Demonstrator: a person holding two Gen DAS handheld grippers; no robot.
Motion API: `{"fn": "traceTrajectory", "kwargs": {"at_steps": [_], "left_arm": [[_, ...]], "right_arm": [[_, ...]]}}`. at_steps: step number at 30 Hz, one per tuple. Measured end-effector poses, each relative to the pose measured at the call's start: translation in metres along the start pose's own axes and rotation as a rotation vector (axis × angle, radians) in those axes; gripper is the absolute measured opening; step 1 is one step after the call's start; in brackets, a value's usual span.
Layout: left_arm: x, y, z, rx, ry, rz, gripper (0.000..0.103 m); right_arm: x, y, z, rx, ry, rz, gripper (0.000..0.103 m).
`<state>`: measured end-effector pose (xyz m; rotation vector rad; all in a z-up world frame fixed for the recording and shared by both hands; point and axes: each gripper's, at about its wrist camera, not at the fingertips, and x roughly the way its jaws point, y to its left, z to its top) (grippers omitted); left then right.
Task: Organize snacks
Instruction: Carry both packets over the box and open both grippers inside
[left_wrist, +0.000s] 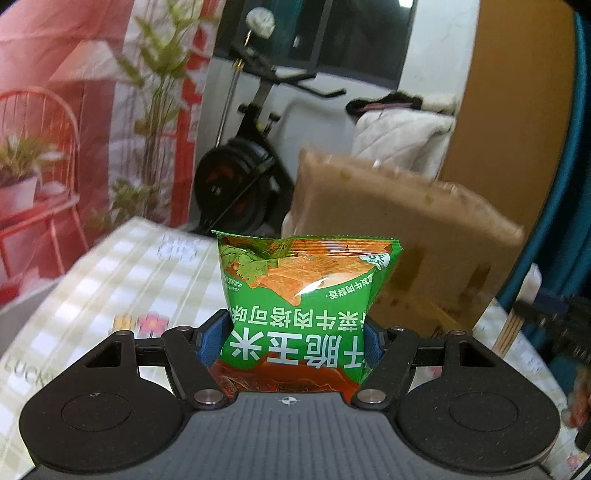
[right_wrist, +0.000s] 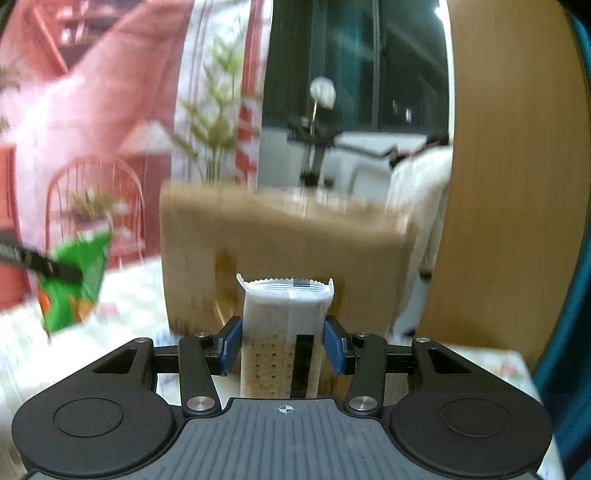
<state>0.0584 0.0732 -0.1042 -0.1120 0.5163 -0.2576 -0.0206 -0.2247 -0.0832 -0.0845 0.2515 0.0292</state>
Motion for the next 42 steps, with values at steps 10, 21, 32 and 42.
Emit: {"fn": "traceTrajectory", "kwargs": {"at_steps": [10, 21, 32, 42], "left_arm": [[0.007, -0.047, 0.097, 0.118, -0.213, -0.101, 0.073], [0.118, -0.112, 0.145, 0.245, -0.136, -0.107, 0.074], [0.156, -0.080, 0.135, 0.205, -0.030, -0.080, 0.082], [0.096, -0.066, 0.140, 0.224, -0.087, -0.164, 0.080]], "right_arm": [[0.033, -0.031, 0.126, 0.001, -0.166, -0.034, 0.043], [0.152, -0.062, 0.116, 0.244, 0.152, -0.169, 0.043], [0.156, -0.056, 0.100, 0.216, 0.175, -0.200, 0.062], [0.117, -0.028, 0.105, 0.180, 0.103, -0.137, 0.062]]}}
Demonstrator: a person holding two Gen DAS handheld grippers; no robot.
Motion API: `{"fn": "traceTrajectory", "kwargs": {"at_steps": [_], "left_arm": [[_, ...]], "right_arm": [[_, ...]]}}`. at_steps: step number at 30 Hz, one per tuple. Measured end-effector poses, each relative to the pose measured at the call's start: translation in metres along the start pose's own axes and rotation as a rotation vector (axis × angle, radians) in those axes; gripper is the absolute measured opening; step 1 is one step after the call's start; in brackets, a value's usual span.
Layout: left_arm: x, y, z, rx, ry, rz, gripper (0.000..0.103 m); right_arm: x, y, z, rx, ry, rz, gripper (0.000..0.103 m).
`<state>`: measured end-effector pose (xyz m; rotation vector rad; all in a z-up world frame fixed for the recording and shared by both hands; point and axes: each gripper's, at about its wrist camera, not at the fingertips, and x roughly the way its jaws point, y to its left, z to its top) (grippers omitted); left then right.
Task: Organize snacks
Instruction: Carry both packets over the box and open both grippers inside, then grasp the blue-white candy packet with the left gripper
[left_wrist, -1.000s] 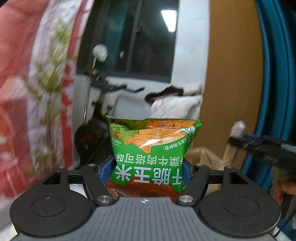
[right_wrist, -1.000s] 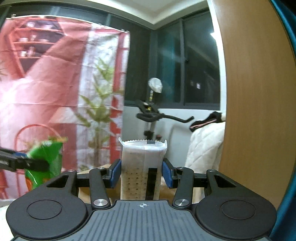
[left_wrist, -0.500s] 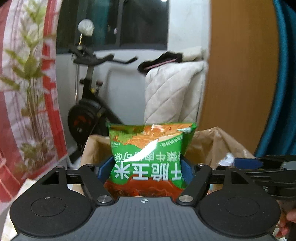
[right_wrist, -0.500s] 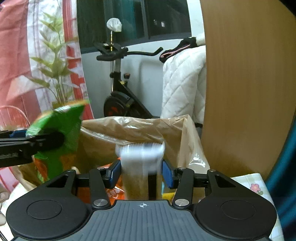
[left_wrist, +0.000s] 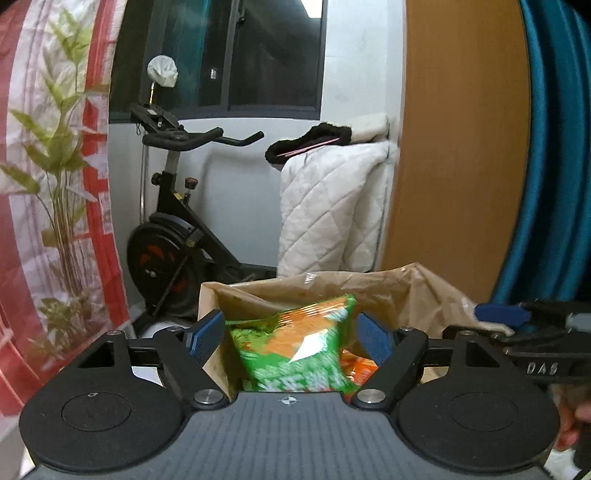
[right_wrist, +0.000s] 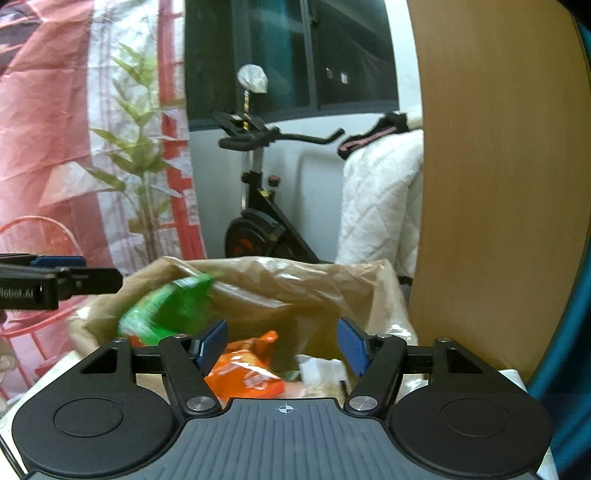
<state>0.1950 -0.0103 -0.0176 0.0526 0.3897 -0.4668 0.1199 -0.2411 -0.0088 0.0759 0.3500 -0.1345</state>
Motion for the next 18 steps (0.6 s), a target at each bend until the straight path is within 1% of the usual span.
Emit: {"fn": "traceTrajectory", "kwargs": {"at_steps": [2, 6, 9, 13, 14, 15, 18], "left_arm": [[-0.010, 0.007, -0.001, -0.023, -0.010, -0.006, 0.080], [-0.024, 0.018, -0.011, -0.054, -0.018, 0.008, 0.076], [-0.028, 0.029, -0.021, -0.089, 0.003, 0.031, 0.072], [-0.041, 0.048, -0.038, -0.136, 0.016, 0.039, 0.068], [-0.043, 0.052, -0.041, -0.142, 0.022, 0.039, 0.066], [-0.045, 0.057, -0.046, -0.150, 0.033, 0.039, 0.063], [-0.048, 0.067, -0.059, -0.160, 0.070, 0.035, 0.061]], "right_arm": [[-0.009, 0.007, -0.002, 0.001, -0.011, 0.016, 0.062], [-0.023, 0.020, -0.009, 0.005, -0.021, 0.049, 0.062], [-0.031, 0.028, -0.013, -0.007, -0.018, 0.068, 0.062], [-0.040, 0.037, -0.022, -0.021, -0.024, 0.077, 0.062], [-0.040, 0.038, -0.025, -0.015, -0.019, 0.083, 0.062], [-0.041, 0.039, -0.028, -0.009, -0.016, 0.087, 0.061], [-0.040, 0.044, -0.041, -0.006, -0.011, 0.101, 0.061]]}}
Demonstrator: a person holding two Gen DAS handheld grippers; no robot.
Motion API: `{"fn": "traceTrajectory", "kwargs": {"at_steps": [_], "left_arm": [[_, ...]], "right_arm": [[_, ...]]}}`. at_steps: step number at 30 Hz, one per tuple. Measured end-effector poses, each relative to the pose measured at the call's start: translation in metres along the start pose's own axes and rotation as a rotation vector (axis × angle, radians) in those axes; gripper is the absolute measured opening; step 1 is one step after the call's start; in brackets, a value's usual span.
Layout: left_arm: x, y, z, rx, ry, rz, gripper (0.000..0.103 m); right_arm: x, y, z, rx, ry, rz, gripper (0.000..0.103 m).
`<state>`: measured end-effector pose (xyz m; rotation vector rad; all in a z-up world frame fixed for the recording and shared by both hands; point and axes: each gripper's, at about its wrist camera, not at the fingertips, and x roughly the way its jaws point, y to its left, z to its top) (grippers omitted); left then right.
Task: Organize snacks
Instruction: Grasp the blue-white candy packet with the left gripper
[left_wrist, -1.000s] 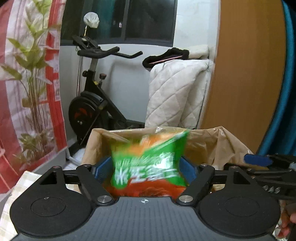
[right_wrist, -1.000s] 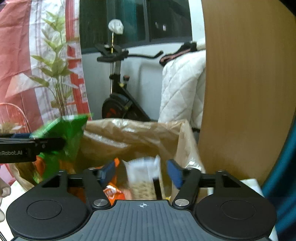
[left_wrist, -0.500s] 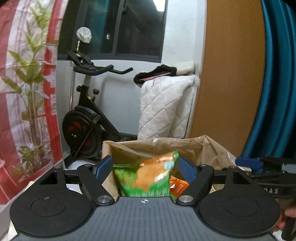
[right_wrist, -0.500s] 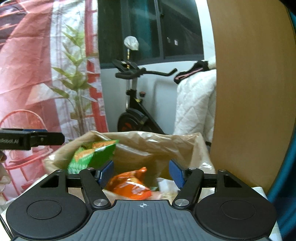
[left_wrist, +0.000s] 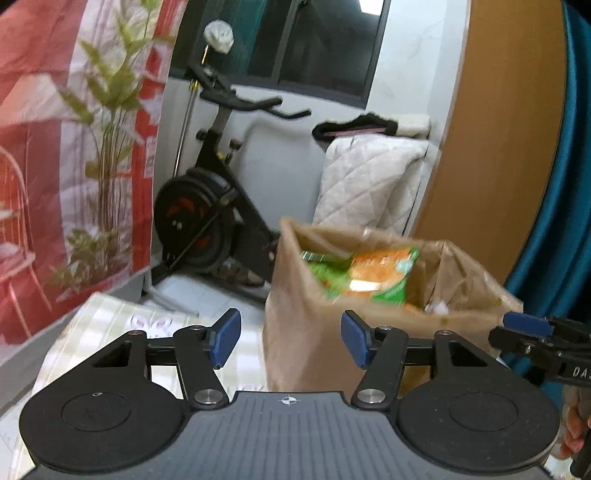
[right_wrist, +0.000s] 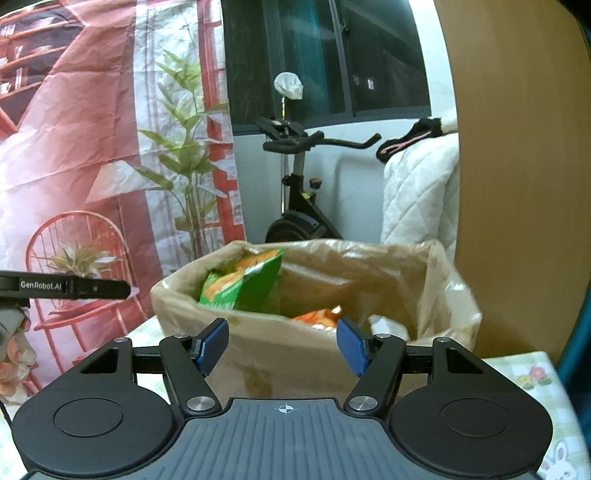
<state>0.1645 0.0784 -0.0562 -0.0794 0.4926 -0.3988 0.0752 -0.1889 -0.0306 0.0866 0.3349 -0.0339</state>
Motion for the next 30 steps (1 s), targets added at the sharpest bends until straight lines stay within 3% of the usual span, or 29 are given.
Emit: {"fn": "traceTrajectory", "kwargs": {"at_steps": [9, 16, 25, 30], "left_arm": [[0.012, 0.030, -0.046, -0.007, 0.125, -0.028, 0.053], [0.037, 0.037, -0.087, 0.019, 0.263, -0.085, 0.051], [0.082, 0.041, -0.104, -0.027, 0.346, -0.170, 0.051], [0.104, 0.041, -0.113, -0.065, 0.379, -0.197, 0.051]], "right_arm": [[0.009, 0.028, -0.046, -0.035, 0.050, 0.062, 0.061], [0.038, 0.050, -0.091, -0.066, 0.195, 0.124, 0.058], [0.105, 0.039, -0.129, 0.037, 0.420, 0.148, 0.057], [0.121, 0.046, -0.135, -0.030, 0.439, 0.168, 0.057]]}}
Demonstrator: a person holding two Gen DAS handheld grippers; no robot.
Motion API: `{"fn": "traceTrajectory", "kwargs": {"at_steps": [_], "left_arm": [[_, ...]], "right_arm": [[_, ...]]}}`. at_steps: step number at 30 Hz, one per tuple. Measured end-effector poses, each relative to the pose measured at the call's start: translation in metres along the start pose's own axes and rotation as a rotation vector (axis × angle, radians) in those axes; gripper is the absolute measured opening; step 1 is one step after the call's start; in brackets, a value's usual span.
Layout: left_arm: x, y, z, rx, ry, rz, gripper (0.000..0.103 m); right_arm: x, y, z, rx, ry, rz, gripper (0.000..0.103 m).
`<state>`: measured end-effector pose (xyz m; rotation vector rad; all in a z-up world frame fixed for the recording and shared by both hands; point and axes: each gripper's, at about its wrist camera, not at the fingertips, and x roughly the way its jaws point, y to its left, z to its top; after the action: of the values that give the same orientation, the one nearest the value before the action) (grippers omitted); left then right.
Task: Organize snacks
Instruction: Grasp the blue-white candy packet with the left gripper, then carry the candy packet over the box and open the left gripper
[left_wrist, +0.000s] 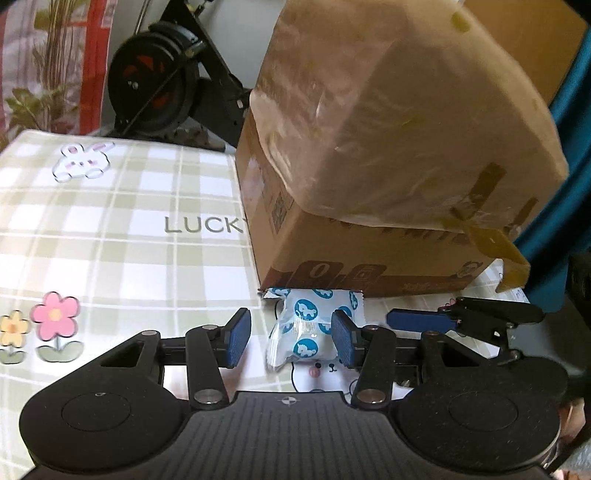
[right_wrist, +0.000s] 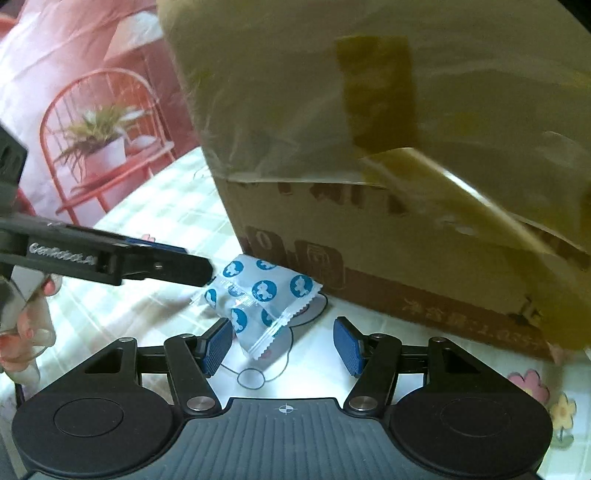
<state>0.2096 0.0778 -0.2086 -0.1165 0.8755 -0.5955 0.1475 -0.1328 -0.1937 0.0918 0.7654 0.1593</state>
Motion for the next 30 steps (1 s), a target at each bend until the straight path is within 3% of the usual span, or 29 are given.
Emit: {"fn": "traceTrajectory", "kwargs": {"at_steps": [9, 11, 13, 21, 25, 30], "left_arm": [[0.024, 0.010, -0.007, -0.111, 0.009, -0.072, 0.048], [0.023, 0.008, -0.011, -0.106, 0.000, -0.089, 0.040], [0.021, 0.002, -0.015, -0.086, -0.001, -0.078, 0.040], [0.006, -0.023, -0.043, -0.106, 0.005, -0.088, 0.039], [-0.001, -0.049, -0.055, -0.064, 0.017, -0.075, 0.039], [-0.019, -0.080, -0.049, -0.016, -0.032, -0.064, 0.039]], "right_arm": [[0.022, 0.026, -0.004, -0.147, 0.025, -0.036, 0.059], [0.020, 0.028, -0.007, -0.156, 0.011, -0.034, 0.048], [0.016, 0.028, -0.008, -0.148, 0.005, -0.029, 0.040], [-0.018, 0.029, -0.036, -0.122, -0.009, -0.007, 0.033], [-0.038, 0.026, -0.056, -0.082, -0.037, -0.009, 0.031], [-0.069, 0.025, -0.059, -0.082, -0.123, -0.021, 0.031]]}}
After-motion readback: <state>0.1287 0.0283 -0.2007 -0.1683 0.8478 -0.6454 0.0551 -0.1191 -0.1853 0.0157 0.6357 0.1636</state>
